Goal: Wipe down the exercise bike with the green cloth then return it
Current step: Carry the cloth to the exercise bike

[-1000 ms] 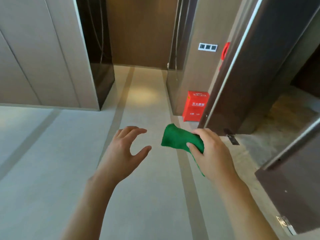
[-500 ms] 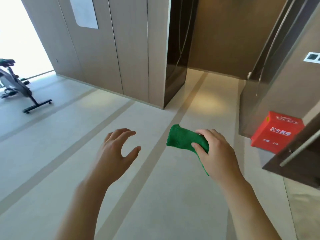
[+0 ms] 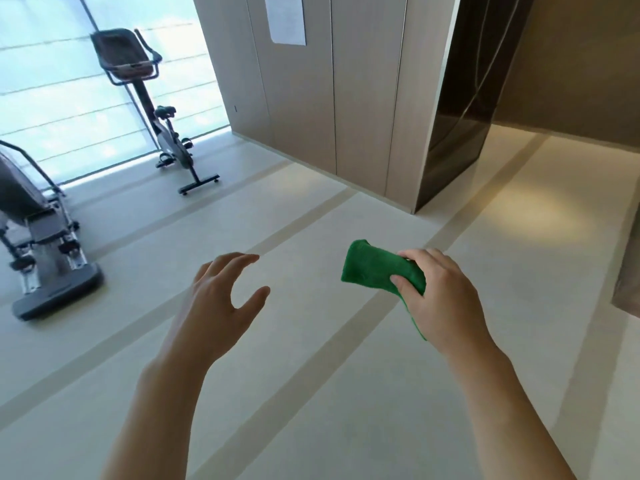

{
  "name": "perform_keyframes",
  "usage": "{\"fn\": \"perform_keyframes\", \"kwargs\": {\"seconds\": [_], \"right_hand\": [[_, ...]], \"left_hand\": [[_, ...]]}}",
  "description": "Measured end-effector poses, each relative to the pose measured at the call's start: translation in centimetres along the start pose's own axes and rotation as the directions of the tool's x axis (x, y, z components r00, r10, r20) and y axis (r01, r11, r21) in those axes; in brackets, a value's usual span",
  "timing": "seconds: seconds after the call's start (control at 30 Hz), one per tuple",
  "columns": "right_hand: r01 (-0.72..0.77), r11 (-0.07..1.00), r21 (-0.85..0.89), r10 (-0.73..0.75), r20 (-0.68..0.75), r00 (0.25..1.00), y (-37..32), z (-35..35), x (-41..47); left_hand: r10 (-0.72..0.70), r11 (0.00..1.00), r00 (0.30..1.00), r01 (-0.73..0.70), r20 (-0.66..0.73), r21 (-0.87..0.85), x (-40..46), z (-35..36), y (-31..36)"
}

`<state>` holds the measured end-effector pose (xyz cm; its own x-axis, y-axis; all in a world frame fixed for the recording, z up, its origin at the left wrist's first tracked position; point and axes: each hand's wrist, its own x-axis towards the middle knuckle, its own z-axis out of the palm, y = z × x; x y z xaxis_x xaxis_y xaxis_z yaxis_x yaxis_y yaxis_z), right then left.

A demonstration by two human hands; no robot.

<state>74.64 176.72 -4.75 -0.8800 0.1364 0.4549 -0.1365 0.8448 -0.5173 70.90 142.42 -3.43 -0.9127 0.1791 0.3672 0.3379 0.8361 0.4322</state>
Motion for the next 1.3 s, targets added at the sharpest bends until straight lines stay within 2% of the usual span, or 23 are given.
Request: {"fn": "perform_keyframes", "kwargs": {"seconds": [0.33, 0.6, 0.83, 1.3], "right_hand": [[0.059, 0.995, 0.08, -0.064, 0.063, 0.996, -6.2, 6.6, 4.2], [0.115, 0.989, 0.09, -0.124, 0.09, 0.988, -16.0, 13.6, 8.3], [0.19, 0.976, 0.111, -0.201, 0.103, 0.974, -27.4, 22.2, 12.6], [0.312, 0.932, 0.183, -0.346, 0.199, 0.917, -40.1, 35.1, 19.5]], "left_hand": [[-0.139, 0.99, 0.987, 0.141, -0.082, 0.022, 0.2, -4.7, -7.0], [-0.198, 0.98, 0.972, 0.197, -0.128, -0.021, 2.0, -9.4, -18.0], [-0.248, 0.969, 0.951, 0.244, -0.187, -0.044, 2.8, -15.8, -29.8], [-0.392, 0.919, 0.884, 0.387, -0.256, -0.073, 3.1, -21.6, -43.6]]}}
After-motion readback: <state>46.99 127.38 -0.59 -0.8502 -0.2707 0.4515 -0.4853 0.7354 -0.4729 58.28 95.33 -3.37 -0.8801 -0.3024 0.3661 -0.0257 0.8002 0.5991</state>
